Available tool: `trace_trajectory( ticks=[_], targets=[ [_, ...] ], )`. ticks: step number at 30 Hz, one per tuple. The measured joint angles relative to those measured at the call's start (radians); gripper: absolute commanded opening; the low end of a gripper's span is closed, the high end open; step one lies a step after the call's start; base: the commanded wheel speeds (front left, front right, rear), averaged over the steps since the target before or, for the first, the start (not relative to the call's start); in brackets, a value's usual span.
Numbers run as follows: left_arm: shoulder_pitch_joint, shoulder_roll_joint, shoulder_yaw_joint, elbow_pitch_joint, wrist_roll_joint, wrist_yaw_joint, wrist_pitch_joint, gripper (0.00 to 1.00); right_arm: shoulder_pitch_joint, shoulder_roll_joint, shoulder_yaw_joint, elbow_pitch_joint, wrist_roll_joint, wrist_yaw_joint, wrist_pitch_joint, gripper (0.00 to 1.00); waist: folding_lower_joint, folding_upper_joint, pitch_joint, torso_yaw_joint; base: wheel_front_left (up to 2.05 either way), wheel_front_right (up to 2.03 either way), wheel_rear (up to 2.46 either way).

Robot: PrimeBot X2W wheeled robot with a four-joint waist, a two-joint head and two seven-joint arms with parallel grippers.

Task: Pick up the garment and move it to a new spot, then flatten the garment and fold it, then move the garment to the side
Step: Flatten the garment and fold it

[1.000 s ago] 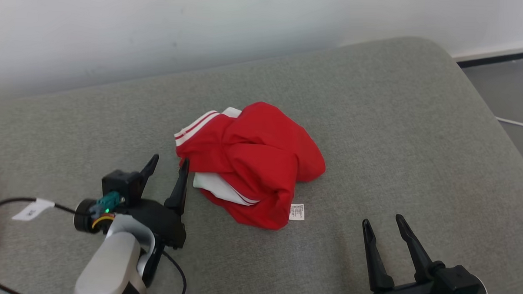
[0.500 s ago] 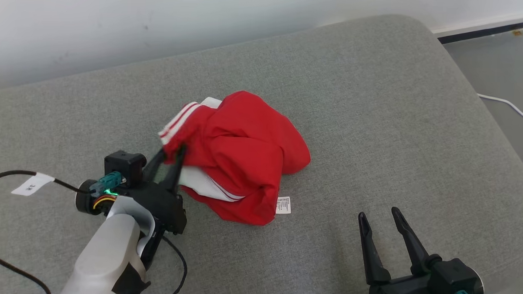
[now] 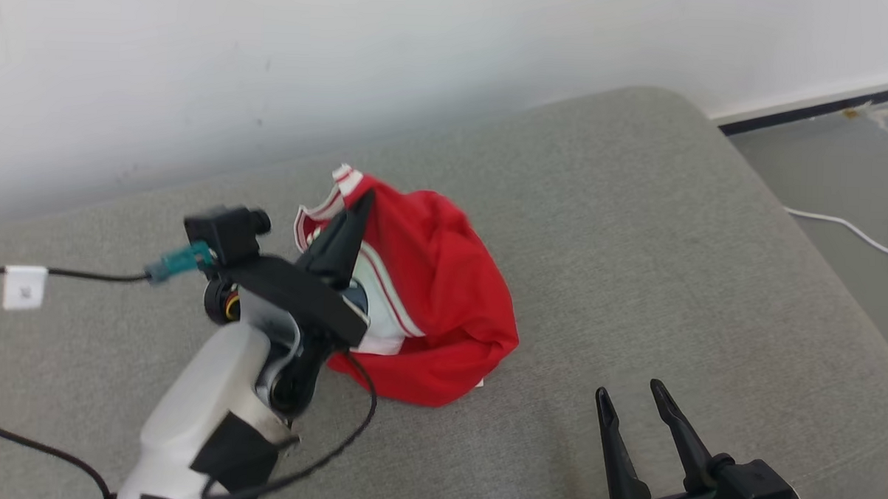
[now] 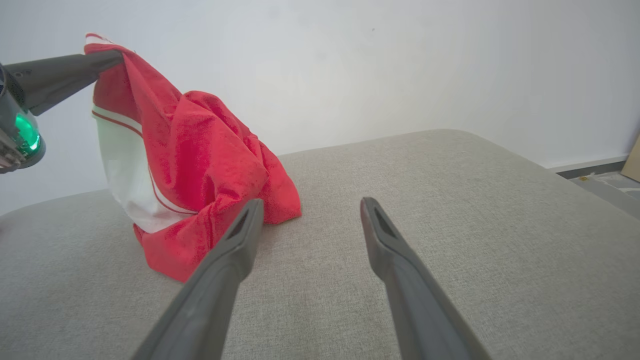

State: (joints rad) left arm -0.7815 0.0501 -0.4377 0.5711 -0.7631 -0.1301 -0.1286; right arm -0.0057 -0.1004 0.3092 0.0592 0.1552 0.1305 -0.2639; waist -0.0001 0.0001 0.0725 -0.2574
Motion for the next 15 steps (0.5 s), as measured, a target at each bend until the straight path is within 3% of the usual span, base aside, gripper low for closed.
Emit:
trace_trajectory(
  ticks=[2,8,15],
  targets=[
    [-0.021,0.001,0.006,-0.036,-0.107,0.001,0.051,0.00,0.000,0.003,-0.001,-0.002,0.002,0.000,0.000,1.00,-0.0001,-0.0002,-0.022,-0.008,0.00,0.00,0.00],
    [-0.129,0.001,-0.018,-0.122,-0.314,0.075,0.153,0.00,0.011,0.012,-0.006,0.003,0.004,0.000,0.000,1.00,0.0000,-0.0001,-0.065,-0.050,0.00,0.00,0.00],
    [-0.312,0.000,-0.072,-0.157,-0.397,0.150,0.143,0.00,0.020,0.026,-0.003,0.013,0.006,0.000,0.000,1.00,0.0000,-0.0002,-0.099,-0.096,0.00,0.00,0.00]
  ],
)
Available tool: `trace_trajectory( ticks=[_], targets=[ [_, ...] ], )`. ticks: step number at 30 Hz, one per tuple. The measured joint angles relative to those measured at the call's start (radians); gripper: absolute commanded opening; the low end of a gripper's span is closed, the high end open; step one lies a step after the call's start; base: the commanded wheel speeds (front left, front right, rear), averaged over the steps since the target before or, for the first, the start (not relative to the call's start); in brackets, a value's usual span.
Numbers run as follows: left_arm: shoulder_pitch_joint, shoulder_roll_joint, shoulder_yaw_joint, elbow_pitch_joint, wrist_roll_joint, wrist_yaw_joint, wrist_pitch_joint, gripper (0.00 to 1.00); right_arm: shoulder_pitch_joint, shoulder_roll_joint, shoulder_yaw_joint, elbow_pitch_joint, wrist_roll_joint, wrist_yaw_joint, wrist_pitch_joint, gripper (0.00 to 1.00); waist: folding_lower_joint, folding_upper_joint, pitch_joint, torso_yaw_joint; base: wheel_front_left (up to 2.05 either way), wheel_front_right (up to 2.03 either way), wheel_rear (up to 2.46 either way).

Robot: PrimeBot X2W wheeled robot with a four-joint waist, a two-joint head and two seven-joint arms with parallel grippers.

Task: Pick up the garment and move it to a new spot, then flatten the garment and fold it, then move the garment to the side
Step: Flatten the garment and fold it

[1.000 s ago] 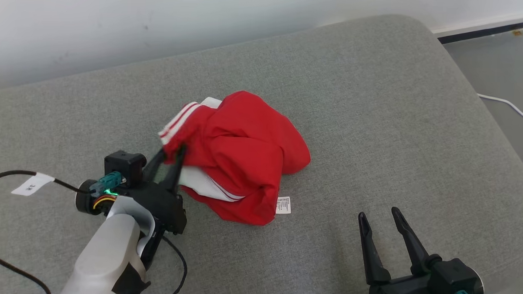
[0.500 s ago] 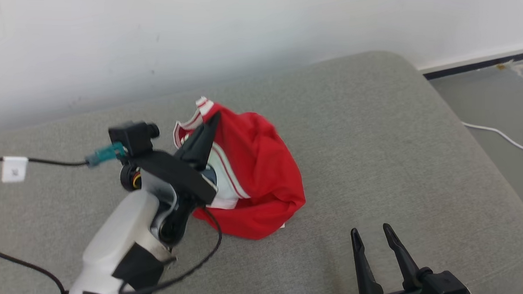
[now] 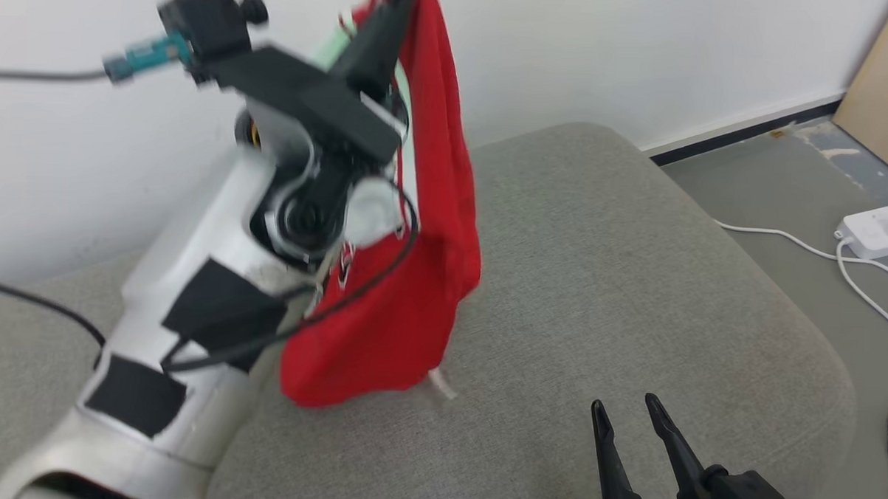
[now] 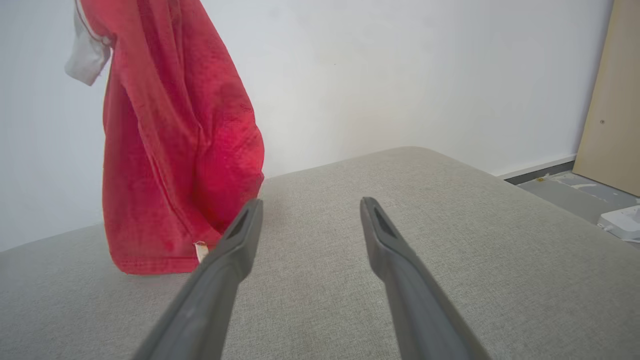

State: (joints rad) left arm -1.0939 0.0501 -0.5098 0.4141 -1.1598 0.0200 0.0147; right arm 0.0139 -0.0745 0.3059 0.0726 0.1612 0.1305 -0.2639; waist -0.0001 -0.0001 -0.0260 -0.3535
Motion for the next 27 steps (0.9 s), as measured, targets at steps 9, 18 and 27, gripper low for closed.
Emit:
trace_trajectory(
  ticks=[9,18,27],
  targets=[
    [-0.223,0.001,-0.013,0.109,-0.125,0.055,-0.131,0.00,0.000,0.004,0.003,0.004,0.003,0.000,0.000,1.00,0.0000,0.0000,-0.019,-0.037,0.00,0.00,0.00],
    [-0.171,-0.001,-0.062,0.360,-0.309,0.141,-0.164,0.00,0.003,0.008,-0.007,-0.003,0.002,0.000,0.000,1.00,0.0000,0.0000,-0.008,-0.020,0.00,0.00,0.00],
    [0.090,0.053,-0.011,0.605,-0.379,0.067,-0.220,0.00,0.005,0.015,-0.019,-0.008,0.001,0.000,0.000,1.00,0.0001,0.0001,0.013,0.026,0.00,0.00,0.00]
  ],
)
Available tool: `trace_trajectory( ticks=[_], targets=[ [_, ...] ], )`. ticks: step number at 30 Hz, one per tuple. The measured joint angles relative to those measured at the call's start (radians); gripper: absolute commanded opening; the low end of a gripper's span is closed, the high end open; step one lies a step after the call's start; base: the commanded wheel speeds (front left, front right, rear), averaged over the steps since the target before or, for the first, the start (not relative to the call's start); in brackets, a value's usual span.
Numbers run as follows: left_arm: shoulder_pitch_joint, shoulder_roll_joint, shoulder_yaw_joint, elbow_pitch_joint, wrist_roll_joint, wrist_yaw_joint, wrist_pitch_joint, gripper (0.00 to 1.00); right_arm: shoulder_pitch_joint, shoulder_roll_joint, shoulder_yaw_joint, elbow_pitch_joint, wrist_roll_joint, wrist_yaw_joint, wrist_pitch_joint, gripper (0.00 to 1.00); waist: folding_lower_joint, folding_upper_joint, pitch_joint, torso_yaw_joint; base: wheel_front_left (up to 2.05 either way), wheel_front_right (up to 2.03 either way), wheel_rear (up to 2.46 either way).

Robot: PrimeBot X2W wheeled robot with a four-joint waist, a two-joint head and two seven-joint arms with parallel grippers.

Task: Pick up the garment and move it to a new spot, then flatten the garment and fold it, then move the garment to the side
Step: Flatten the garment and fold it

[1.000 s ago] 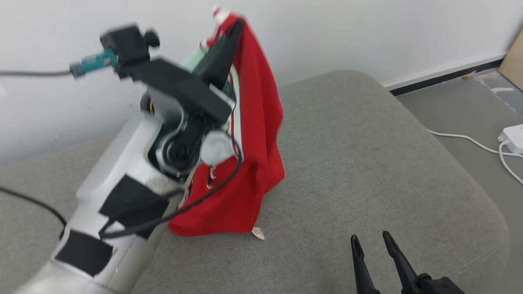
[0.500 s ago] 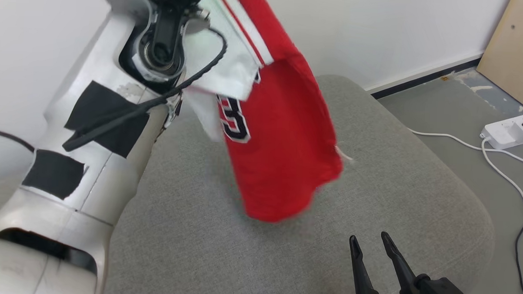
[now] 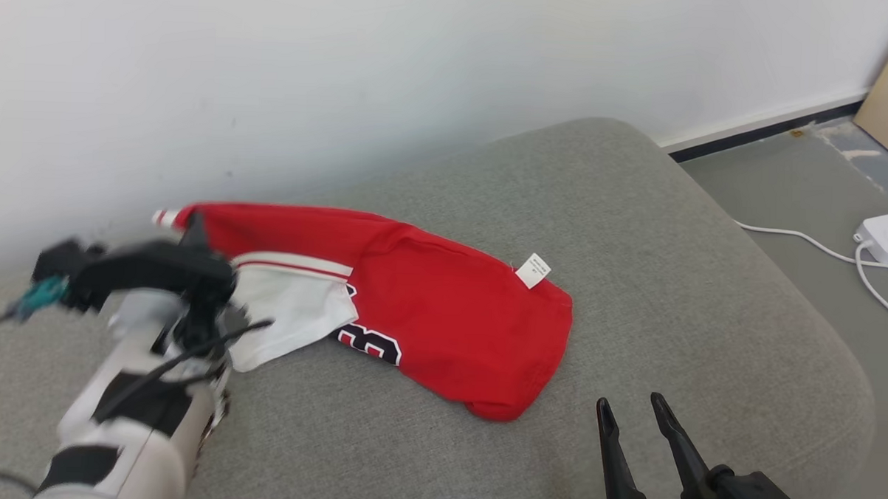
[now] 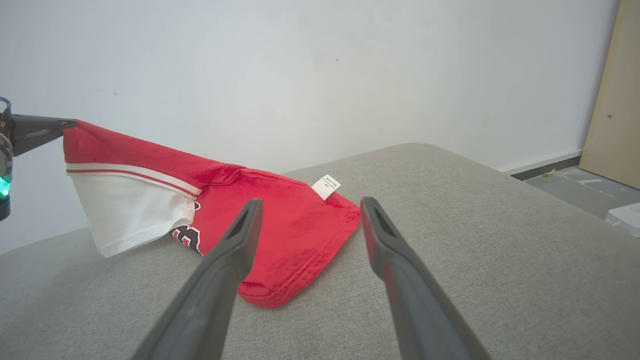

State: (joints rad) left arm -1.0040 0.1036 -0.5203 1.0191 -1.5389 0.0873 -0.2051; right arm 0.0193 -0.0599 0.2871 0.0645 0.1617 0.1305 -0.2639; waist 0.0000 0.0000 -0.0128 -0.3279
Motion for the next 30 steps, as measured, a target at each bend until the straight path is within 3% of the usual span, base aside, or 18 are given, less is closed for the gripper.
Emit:
trace_trajectory(
  ticks=[8,15,19,30],
  targets=[
    [0.142,0.088,0.067,0.048,-0.042,-0.086,-0.025,0.00,0.018,-0.007,-0.016,-0.007,-0.004,0.000,0.000,1.00,0.0000,0.0000,-0.001,0.038,0.00,0.00,0.00],
    [0.205,0.151,0.120,-0.030,-0.077,-0.129,-0.034,0.00,0.051,-0.014,-0.029,-0.009,-0.010,0.000,0.000,1.00,0.0000,0.0000,-0.008,0.088,0.00,0.00,0.00],
    [0.230,0.162,0.129,-0.127,-0.096,-0.096,-0.002,0.00,0.053,-0.015,-0.024,-0.009,-0.012,0.000,0.000,1.00,0.0000,0.0000,-0.016,0.118,0.00,0.00,0.00],
    [0.252,0.238,0.123,-0.421,-0.089,0.092,0.047,0.00,0.034,-0.020,0.008,-0.007,-0.009,0.000,0.000,1.00,0.0000,0.0000,-0.022,0.103,0.00,0.00,0.00]
  ],
)
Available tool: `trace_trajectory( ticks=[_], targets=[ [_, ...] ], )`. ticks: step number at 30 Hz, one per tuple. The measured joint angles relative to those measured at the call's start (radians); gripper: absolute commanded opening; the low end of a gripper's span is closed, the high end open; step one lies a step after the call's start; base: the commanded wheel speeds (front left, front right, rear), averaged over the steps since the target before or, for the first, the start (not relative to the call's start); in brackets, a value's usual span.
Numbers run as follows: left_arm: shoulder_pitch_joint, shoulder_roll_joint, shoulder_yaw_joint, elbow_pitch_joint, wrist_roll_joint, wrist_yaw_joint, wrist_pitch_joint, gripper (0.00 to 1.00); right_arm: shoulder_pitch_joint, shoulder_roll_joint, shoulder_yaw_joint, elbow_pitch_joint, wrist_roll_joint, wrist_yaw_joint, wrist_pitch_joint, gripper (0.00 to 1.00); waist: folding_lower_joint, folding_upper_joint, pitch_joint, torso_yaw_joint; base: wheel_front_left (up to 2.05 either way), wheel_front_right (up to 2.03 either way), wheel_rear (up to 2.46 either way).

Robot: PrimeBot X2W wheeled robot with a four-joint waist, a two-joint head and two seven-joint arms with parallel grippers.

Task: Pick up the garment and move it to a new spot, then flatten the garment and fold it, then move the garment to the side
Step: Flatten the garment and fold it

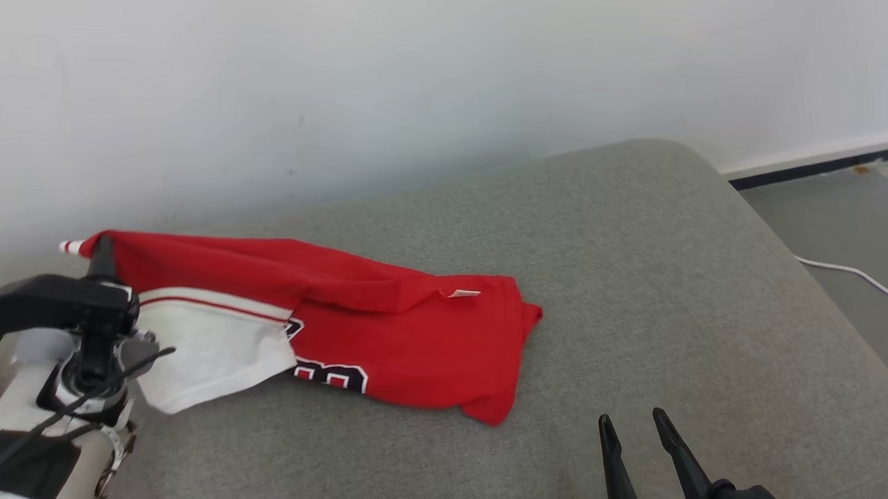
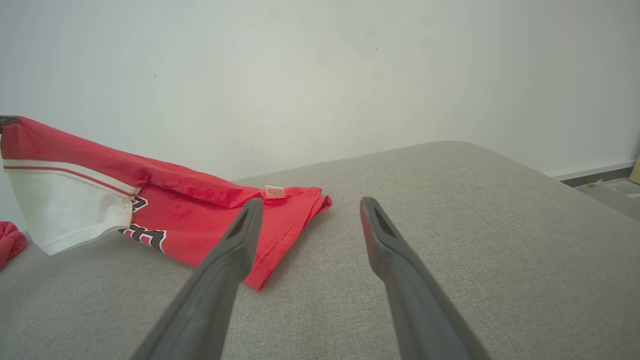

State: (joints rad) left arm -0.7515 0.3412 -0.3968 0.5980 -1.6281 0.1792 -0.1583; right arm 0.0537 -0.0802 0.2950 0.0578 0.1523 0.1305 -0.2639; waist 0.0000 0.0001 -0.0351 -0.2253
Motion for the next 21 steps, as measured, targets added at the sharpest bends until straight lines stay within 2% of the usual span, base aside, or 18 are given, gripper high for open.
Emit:
trace_trajectory(
  ticks=[4,7,8,9,10,11,16,21],
  targets=[
    [0.015,0.034,-0.028,0.039,0.051,0.042,-0.018,0.00,-0.004,0.002,0.001,0.003,0.005,0.000,0.000,1.00,0.0000,0.0000,0.011,-0.028,0.00,0.00,0.00],
    [0.014,0.051,-0.043,0.112,0.095,0.050,-0.051,0.00,-0.013,0.004,0.011,0.009,0.006,0.000,0.000,1.00,0.0000,0.0000,0.021,-0.052,0.00,0.00,0.00],
    [0.013,0.058,-0.052,0.133,0.125,0.048,-0.065,0.12,-0.018,0.005,0.013,0.010,0.007,0.000,0.000,1.00,0.0000,0.0000,0.024,-0.059,0.00,0.00,0.00],
    [0.011,0.063,-0.056,0.154,0.145,0.041,-0.077,0.36,-0.023,0.006,0.011,0.011,0.007,0.000,0.000,1.00,0.0000,0.0000,0.027,-0.067,0.00,0.00,0.00],
    [0.006,0.070,-0.066,0.176,0.171,0.040,-0.085,0.54,-0.026,0.006,0.011,0.011,0.007,0.000,0.000,1.00,0.0001,0.0000,0.030,-0.074,0.00,0.00,0.00],
    [0.003,0.075,-0.078,0.189,0.206,0.029,-0.092,1.00,-0.026,0.006,0.010,0.011,0.007,0.000,0.000,1.00,0.0000,0.0000,0.033,-0.081,0.00,0.00,0.00],
    [-0.012,0.105,-0.102,0.200,0.409,-0.007,-0.102,1.00,-0.025,0.007,-0.003,0.013,0.007,0.000,0.000,1.00,0.0001,0.0000,0.048,-0.095,0.00,0.00,0.00],
    [0.040,0.127,-0.011,0.067,0.670,0.018,-0.104,1.00,-0.023,0.010,-0.015,0.012,0.007,0.000,0.000,1.00,0.0001,0.0000,0.049,-0.067,0.00,0.00,0.00]
  ],
)
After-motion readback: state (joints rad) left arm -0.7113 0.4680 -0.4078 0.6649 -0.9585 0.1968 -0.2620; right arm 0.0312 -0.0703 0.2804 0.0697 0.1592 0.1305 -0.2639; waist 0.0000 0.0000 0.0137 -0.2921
